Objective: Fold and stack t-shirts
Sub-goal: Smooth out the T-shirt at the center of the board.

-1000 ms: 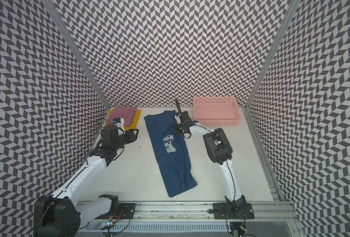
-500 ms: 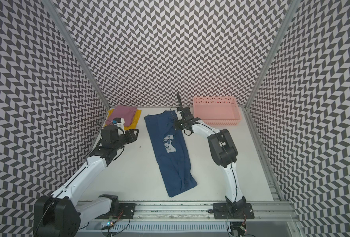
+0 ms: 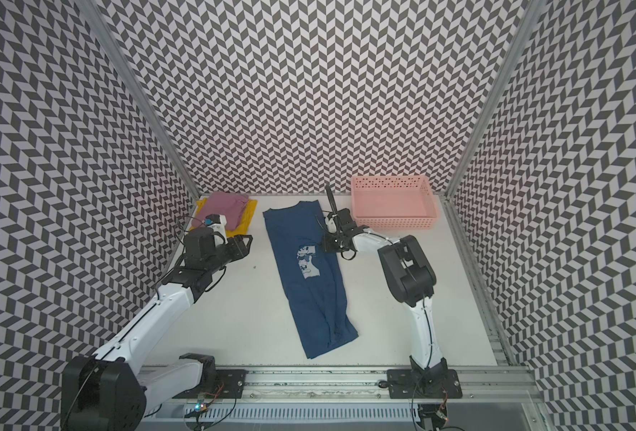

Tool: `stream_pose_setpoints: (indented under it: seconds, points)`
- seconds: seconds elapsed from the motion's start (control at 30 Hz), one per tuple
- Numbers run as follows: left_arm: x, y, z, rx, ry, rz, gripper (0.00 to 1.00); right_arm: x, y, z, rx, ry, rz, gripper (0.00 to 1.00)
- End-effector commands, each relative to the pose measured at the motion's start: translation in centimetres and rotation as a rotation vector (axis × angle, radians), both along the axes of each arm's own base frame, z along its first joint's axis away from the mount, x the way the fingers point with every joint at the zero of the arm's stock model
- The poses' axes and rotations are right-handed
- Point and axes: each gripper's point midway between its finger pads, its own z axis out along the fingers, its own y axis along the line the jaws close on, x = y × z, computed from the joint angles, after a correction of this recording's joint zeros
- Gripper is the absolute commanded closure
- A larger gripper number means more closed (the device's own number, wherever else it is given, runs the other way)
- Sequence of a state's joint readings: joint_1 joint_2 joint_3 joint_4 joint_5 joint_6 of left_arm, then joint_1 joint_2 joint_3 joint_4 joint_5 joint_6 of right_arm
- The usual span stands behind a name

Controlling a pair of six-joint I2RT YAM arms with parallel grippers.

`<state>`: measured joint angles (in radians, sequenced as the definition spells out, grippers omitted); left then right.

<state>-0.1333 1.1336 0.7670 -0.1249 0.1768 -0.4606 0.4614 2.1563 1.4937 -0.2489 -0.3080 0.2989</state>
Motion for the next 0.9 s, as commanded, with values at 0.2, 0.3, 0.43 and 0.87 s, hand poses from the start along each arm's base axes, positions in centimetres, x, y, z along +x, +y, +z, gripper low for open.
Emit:
stream_pose_setpoints:
  seconds: [0.2, 0.3, 0.43, 0.87]
  points:
    - [0.4, -0.4, 1.1, 0.011, -0.024, -0.023, 0.48, 3.0, 0.9, 7.6, 0.066, -0.167, -0.015, 0.31]
    - [0.3, -0.4, 1.0, 0.01, -0.023, -0.022, 0.48, 3.9, 1.4, 8.5, 0.066, -0.177, -0.011, 0.31]
    - [0.3, -0.5, 0.8, 0.007, -0.01, -0.026, 0.48, 3.7, 1.0, 8.9, 0.051, -0.182, -0.015, 0.31]
    - [-2.4, -2.9, -9.2, -0.061, 0.232, -0.039, 0.49, -9.6, -4.6, 6.8, 0.079, -0.092, -0.034, 0.34]
